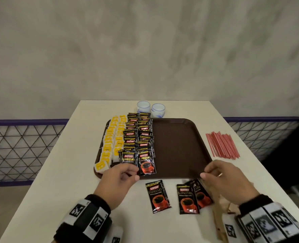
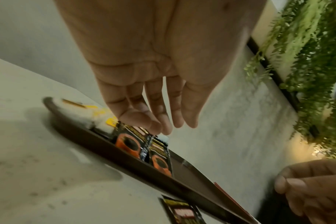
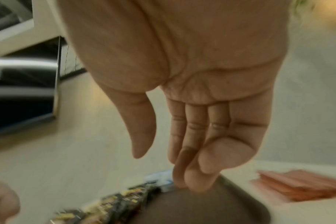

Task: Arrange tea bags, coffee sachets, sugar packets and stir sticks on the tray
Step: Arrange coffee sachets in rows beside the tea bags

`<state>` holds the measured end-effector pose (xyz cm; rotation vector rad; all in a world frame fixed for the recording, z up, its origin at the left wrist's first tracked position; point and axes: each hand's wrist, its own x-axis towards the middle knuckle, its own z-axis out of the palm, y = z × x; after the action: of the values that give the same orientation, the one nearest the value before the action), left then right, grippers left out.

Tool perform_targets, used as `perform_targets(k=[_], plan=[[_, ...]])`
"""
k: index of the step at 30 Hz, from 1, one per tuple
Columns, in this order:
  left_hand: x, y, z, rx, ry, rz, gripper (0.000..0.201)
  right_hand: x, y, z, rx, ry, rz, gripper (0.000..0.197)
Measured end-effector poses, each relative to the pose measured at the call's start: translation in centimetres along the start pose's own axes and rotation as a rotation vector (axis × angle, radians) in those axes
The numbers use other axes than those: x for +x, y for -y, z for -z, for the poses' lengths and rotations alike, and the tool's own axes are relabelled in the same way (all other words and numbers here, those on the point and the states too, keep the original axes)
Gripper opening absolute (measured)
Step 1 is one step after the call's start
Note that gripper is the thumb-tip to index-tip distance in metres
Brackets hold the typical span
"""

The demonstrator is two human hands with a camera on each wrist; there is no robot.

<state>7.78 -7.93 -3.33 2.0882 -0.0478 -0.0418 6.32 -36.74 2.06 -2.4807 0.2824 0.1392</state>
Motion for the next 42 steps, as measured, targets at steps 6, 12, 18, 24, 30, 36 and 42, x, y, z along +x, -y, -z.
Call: perform_targets(k=[6, 12, 18, 24, 30, 36, 42], plan=[[-1.0, -1.9, -5.9, 0.412, 0.189, -0.045, 0.049, -1.7, -1.8, -3.0, -0.227, 0.011, -0.094, 0.031], [-1.0, -2.3, -8.3, 0.635, 0.210, 0.008, 0.069, -0.8, -1.5, -6.5, -0.449, 0.053, -0.112, 0.069], [-1.0, -1.7, -6.7, 0.636, 0.283, 0.122, 0.068, -1.0, -0.4, -5.4, -0.294, 0.107, -0.091, 0.033], [-0.6, -1.0, -2.5, 0.292, 0.180, 0.074, 0.023, -0.4, -0.6, -4.2, -0.262, 0.061, -0.045, 0.016], [3.9, -1.1, 2.9, 0.189, 0.009, -0.017, 0.026, 0.2, -0.9, -4.2, -0.152, 0.074, -0.067, 0.021], [6.8, 0.4, 2.1, 0.391, 0.091, 0.056, 0.029, 0.5, -2.3, -4.3, 0.047, 0.056, -0.110, 0.017], [7.7, 0.7, 1.9, 0.557, 0.050, 0.026, 0.049, 0.7, -1.5, -3.6, 0.274, 0.071, -0.050, 0.010]])
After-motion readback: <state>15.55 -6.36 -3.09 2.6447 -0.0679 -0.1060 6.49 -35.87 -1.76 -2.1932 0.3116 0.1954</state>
